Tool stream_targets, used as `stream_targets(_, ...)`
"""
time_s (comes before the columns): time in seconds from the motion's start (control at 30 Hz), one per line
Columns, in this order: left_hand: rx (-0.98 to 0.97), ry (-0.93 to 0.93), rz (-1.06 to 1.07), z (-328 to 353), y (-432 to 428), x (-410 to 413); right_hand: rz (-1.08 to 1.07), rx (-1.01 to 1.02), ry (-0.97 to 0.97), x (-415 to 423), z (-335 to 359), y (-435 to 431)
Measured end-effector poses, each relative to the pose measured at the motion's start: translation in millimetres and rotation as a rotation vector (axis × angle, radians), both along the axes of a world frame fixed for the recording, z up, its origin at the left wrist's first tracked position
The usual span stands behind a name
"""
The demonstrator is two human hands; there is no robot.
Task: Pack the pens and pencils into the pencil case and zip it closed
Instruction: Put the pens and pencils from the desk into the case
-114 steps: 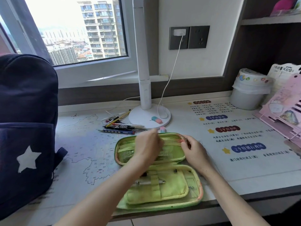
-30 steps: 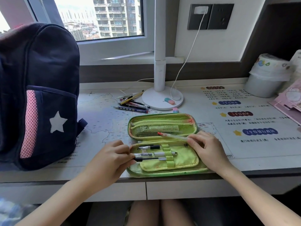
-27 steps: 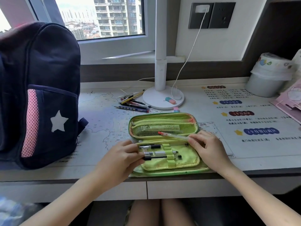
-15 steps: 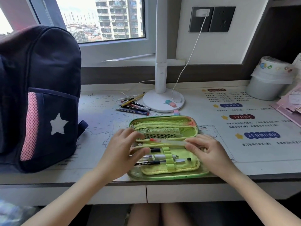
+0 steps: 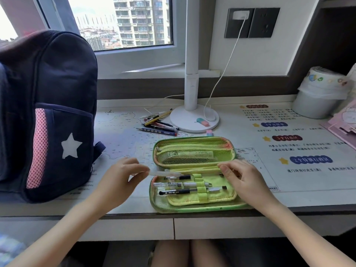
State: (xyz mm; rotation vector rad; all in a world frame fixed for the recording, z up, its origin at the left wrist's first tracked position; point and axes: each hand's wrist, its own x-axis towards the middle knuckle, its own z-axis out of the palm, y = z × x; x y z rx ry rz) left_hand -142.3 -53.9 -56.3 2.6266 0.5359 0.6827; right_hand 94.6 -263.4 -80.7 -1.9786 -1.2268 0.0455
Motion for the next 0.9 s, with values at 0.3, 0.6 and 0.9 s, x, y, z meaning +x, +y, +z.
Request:
stream_targets(0.3,0.191,0.060,-0.187,5,-9,22,-0.022,-0.028,-0.136,-5,-2,1)
stream_targets(0.6,0.212,0.079,-0.283,-4,-18,46,-0.002,-0.089,-0.216,-7,-4,2)
stream_targets(0.9,0.112,0.144,-0.295,-4,-10,58,0.061,-0.181,-0.194,-7,-2,3)
